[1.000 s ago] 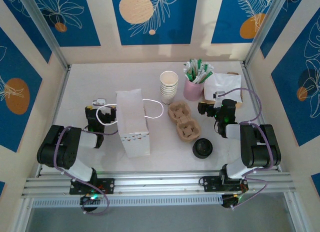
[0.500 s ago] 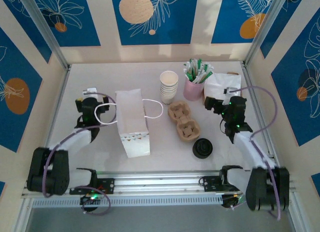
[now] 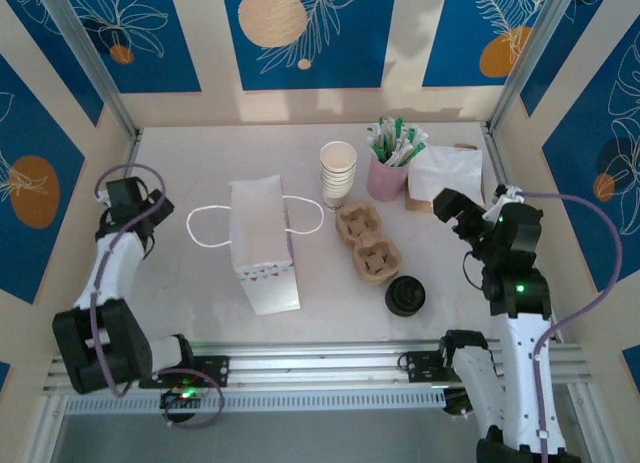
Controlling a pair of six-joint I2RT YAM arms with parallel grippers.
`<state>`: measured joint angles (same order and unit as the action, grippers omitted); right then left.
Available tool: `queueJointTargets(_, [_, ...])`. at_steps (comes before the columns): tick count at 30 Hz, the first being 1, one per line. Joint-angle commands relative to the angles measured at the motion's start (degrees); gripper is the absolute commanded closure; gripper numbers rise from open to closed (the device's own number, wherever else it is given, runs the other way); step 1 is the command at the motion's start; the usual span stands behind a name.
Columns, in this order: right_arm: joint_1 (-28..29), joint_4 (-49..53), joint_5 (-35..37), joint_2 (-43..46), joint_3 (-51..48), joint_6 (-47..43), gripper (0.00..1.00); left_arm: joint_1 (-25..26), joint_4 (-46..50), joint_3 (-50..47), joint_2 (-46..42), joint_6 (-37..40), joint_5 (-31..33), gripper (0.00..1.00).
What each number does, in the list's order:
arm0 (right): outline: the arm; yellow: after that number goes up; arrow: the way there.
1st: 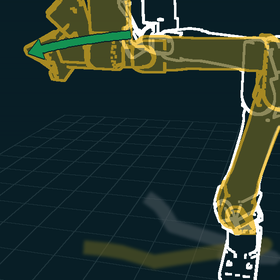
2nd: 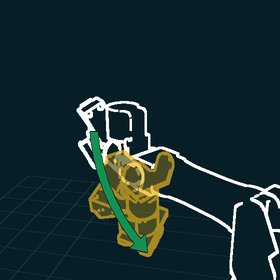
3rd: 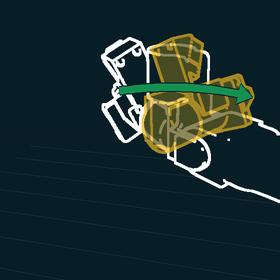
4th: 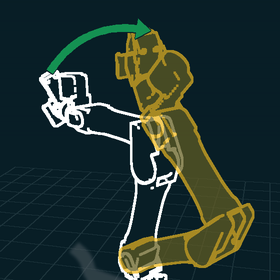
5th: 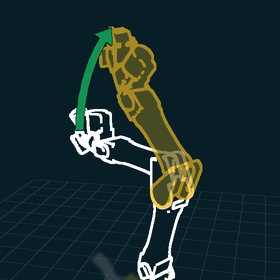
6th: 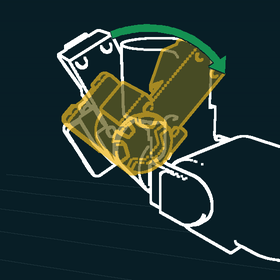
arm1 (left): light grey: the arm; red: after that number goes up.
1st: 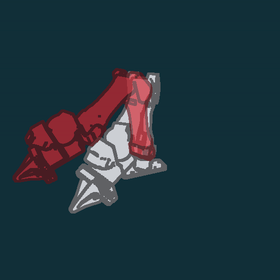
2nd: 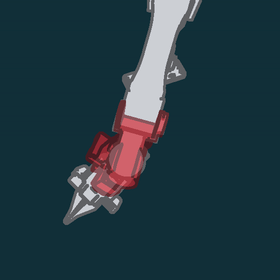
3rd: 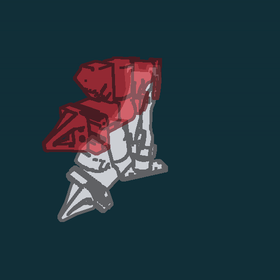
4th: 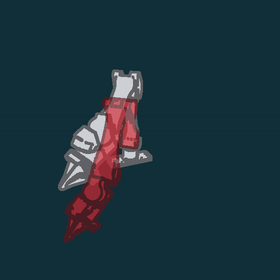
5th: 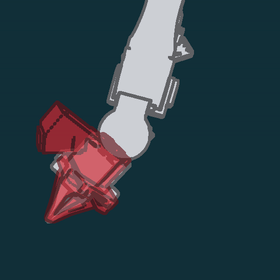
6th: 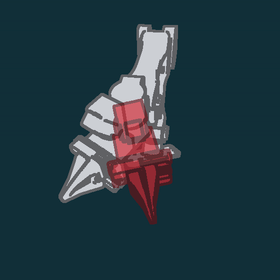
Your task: Pack the takeout coffee
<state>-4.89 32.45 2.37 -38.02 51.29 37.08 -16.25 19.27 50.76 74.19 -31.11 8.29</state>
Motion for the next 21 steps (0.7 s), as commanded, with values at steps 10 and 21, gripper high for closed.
queueJointTargets(10, [23.61,20.02,13.52,-20.7,27.56,5.05,0.2,-18.17,-31.25,-5.31,4.44,-23.57,-53.63,0.0])
queueJointTargets(21, [36.42,20.58,27.7,-38.05,39.14,10.88,0.3,-0.83,-0.56,5.98,-17.74,6.31,-34.66,0.0])
